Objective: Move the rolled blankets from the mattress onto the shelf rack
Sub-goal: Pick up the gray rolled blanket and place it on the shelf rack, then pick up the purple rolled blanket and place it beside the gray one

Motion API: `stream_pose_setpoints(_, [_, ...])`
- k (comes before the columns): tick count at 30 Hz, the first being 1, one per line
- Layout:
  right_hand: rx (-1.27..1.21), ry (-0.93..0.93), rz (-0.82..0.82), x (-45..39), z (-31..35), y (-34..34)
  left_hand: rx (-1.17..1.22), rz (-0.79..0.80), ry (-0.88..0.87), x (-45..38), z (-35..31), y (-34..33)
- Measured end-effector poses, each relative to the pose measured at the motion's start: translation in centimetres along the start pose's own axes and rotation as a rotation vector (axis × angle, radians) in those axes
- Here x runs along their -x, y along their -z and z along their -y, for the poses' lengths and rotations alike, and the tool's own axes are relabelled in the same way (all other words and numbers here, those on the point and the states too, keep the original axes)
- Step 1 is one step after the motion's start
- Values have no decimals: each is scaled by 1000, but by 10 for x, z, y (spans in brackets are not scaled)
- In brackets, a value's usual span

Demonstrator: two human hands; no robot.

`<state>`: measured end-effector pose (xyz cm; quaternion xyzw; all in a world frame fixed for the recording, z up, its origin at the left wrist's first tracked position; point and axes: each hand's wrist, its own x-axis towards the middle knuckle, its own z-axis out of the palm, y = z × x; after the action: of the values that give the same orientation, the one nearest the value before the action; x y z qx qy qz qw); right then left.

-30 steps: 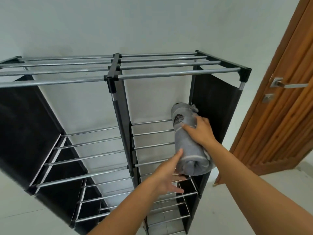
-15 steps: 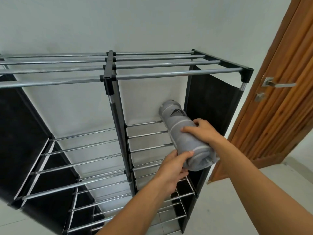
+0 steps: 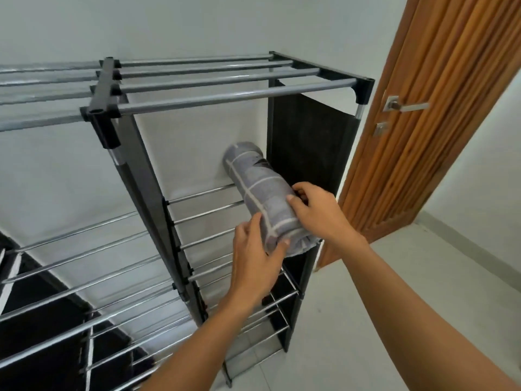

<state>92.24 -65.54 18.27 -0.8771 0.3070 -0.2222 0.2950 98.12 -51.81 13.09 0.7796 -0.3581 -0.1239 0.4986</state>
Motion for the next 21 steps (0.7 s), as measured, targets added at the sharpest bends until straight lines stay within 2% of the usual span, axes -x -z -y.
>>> stream_pose_setpoints(3, [-67,-56,-90,36,-17,8,-21,-105,-228,15,-19,-8])
stream_pose_setpoints(7, [-123,-246,-172,83,-55,16,22,-213,-451,19,-46,-21])
stream_pose_setpoints(9, [-94,-337,-203,109,-76,25,45,-161,-557,25,-59,-37])
stream_pose_setpoints(12, [-79,-478,-270,154,-101,47,38,192,-560,39,-68,-81])
stream_pose_setpoints(17, [-63,-763,-397,278,-140,85,-511,1003,-445,100,-68,-181])
stream_pose_setpoints(19, [-63,-915,-464,351,-150,94,-526,1232,-480,149,-78,-210])
stream_pose_setpoints(21, [-82,-1068,-557,434,-154,95,-449,1366,-539,206,-91,-231])
